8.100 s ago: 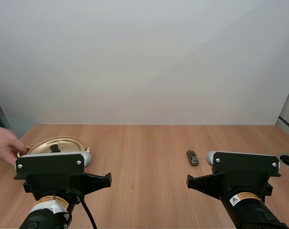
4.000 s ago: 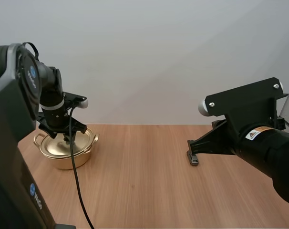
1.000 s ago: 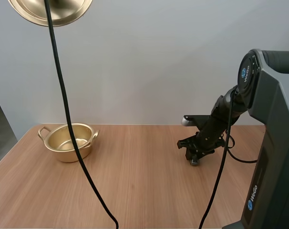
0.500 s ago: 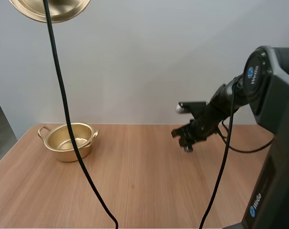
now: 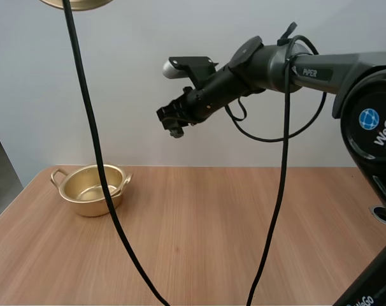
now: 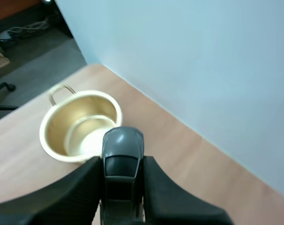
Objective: Open the pot, put the car inside, and close it
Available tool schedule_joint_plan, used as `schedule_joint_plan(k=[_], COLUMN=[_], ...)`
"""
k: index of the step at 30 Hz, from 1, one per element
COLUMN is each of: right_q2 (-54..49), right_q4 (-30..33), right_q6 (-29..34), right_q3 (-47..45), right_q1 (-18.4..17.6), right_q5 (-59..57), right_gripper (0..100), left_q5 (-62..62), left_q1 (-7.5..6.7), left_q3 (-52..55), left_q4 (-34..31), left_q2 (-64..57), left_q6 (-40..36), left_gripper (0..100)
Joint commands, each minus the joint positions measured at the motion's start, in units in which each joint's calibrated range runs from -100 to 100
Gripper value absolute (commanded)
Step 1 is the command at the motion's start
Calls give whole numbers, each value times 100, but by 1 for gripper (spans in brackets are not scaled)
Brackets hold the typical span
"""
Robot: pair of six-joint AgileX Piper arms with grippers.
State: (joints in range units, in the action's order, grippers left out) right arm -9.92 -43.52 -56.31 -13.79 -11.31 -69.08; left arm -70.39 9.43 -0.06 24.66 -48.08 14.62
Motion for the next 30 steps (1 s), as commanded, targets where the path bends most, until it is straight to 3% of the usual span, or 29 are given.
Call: schedule_joint_plan(k=[1,6,10,13,19,30], right_q2=[133,738,1382,1915,2706,3998], right_q4=[14,3,13,13,57,266], right_q6=[3,-307,-575,-599,-599,-667], right_q3=[27,42,138,603,1594,2302], right_q1=[-632,-1047,-1312,-1444,-1478,-1486], right_q5=[523,1352,2062,1967,1956,1932], right_gripper=[0,0,0,0,0,2], left_q5=[169,1073,1014,961,914,863], left_q1=[5,5,5,105,272,279], left_q3=[0,0,-16,-76,-107,-107], left_q4=[110,422,355,276,330,213], left_q2=[-163,-478,-540,-551,-551,-551], left_q6=[-8,-147,-157,-157,-186,-186], left_gripper=[0,0,0,0,0,0])
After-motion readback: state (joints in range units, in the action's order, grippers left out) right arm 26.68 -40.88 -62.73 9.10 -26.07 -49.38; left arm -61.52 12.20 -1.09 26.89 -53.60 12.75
